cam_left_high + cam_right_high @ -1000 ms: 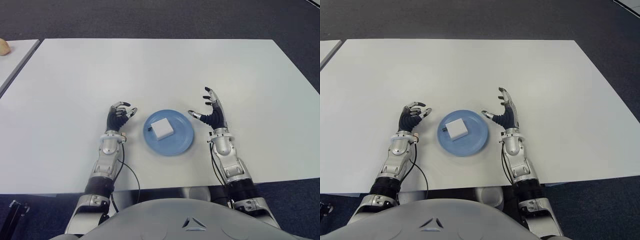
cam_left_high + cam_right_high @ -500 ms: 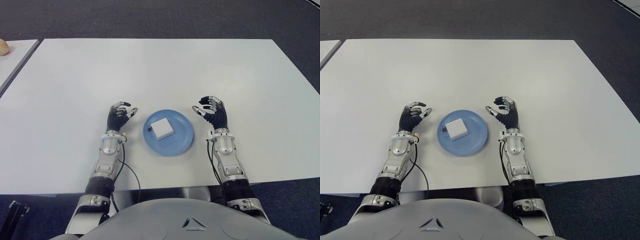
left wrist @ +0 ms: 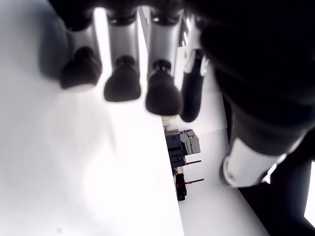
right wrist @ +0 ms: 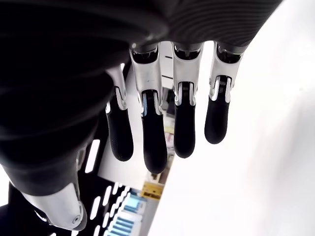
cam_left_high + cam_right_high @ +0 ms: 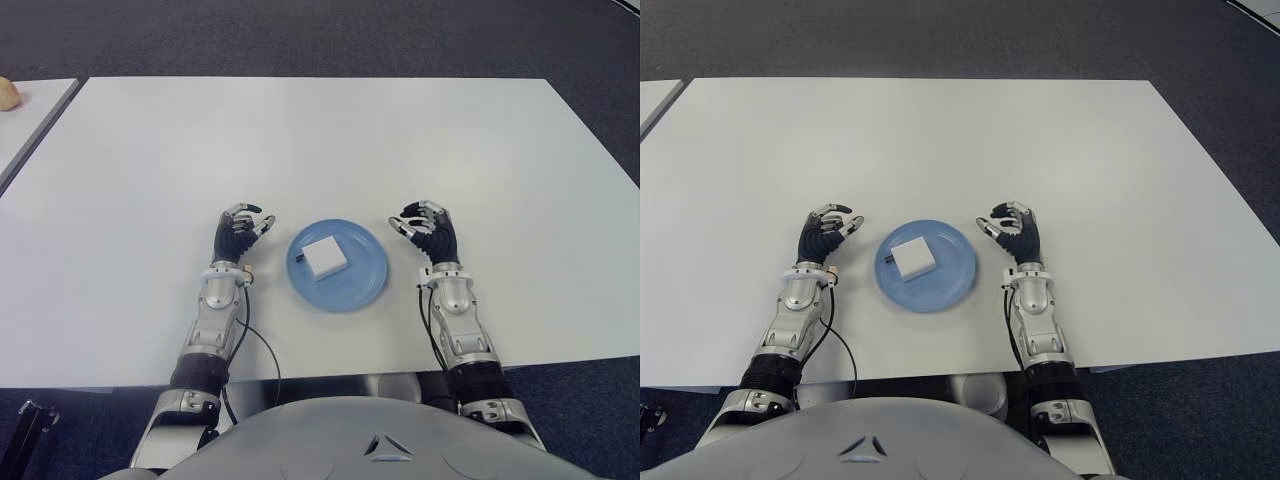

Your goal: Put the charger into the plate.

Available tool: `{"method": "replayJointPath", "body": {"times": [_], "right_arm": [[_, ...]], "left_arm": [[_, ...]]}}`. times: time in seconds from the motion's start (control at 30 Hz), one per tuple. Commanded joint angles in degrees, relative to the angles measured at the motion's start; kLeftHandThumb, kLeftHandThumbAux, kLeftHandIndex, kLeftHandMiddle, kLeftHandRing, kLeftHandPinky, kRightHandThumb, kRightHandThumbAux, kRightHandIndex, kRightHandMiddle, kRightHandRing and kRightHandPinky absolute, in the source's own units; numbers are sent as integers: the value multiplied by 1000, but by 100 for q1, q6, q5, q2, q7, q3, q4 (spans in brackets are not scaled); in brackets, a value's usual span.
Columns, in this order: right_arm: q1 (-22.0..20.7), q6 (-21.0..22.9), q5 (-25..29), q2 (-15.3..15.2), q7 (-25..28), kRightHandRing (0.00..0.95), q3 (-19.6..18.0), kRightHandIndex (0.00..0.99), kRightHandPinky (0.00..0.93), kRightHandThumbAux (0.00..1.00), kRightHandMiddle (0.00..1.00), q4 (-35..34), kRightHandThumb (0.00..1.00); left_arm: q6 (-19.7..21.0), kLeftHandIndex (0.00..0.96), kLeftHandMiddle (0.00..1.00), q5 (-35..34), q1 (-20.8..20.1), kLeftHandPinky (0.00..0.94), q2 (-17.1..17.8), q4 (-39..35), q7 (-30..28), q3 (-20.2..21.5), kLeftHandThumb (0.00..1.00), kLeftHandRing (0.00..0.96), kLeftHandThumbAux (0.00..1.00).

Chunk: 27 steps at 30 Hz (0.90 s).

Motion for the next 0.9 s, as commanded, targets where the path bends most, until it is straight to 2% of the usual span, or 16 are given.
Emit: {"method": "replayJointPath", "body": {"times": [0.03, 0.47, 0.9], "right_arm": [[91, 233, 106, 33, 122, 807, -33, 435, 838, 728, 787, 111, 707], [45, 254, 307, 177, 150, 834, -151, 437, 847, 726, 817, 367, 709], [66, 252, 302, 213, 209, 842, -106, 436, 852, 727, 824, 439, 708]], "left_arm": [[70, 436, 815, 49, 75, 822, 25, -3, 49, 18, 705, 823, 721], [8, 436, 814, 61, 109, 818, 42, -18, 49, 20, 704, 821, 721], [30, 436, 801, 36, 137, 811, 29, -72, 70, 59, 705, 809, 720]]}}
